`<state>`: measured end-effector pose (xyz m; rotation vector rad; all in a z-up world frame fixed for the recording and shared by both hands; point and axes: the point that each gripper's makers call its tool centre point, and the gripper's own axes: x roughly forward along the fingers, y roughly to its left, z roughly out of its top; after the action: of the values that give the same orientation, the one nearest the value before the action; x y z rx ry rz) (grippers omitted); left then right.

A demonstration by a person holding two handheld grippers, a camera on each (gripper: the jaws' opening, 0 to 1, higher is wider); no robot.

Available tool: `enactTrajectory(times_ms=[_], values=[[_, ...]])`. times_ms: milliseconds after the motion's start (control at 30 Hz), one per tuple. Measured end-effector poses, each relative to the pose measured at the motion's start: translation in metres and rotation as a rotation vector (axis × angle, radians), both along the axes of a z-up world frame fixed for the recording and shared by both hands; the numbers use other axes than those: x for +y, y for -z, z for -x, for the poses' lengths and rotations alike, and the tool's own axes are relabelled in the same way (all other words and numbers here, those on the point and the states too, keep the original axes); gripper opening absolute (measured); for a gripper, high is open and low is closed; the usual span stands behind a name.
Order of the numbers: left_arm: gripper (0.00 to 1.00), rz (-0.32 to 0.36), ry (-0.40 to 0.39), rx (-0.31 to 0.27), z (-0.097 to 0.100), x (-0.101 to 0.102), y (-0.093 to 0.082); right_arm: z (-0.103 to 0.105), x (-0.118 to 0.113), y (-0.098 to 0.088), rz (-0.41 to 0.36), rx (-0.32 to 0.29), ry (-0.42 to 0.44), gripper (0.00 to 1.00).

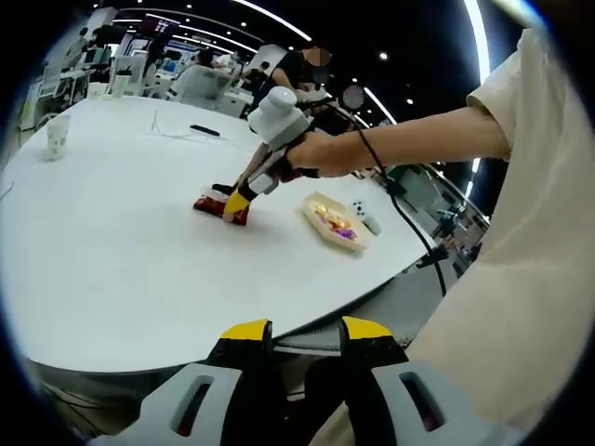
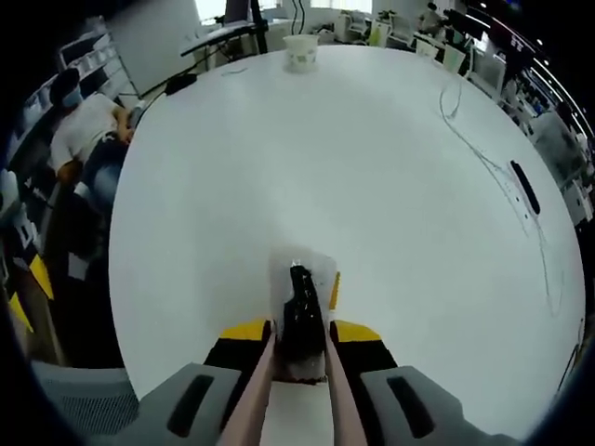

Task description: Place the target food into the container with the food tongs after gripping and lifting it, then release it inside without dropping or visibly crushing the food.

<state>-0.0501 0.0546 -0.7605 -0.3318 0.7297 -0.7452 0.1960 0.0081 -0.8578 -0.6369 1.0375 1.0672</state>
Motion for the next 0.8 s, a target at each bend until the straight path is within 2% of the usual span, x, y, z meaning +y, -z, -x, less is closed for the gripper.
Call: enactTrajectory(times_ms=[267, 567, 667, 800], values=[[0.28, 0.004, -0.006, 0.007, 0.003, -0.001, 0.002, 0.005, -0.002, -0.003, 0.000, -0.017, 0.052, 0.21], [0.28, -0.006, -0.015, 0.014, 0.005, 0.009, 0.001, 0.017, 0.000, -0.020, -0.063, -0.013, 0.136, 0.19], [0.28, -0.007, -0.024, 0.012, 0.003, 0.012, -0.001, 0.015, -0.004, -0.028, -0.079, -0.024, 0.135, 0.19], [0.28, -0.005, -0.013, 0.016, 0.002, 0.008, 0.001, 0.018, -0.004, -0.031, -0.084, -0.006, 0.133, 0.19]])
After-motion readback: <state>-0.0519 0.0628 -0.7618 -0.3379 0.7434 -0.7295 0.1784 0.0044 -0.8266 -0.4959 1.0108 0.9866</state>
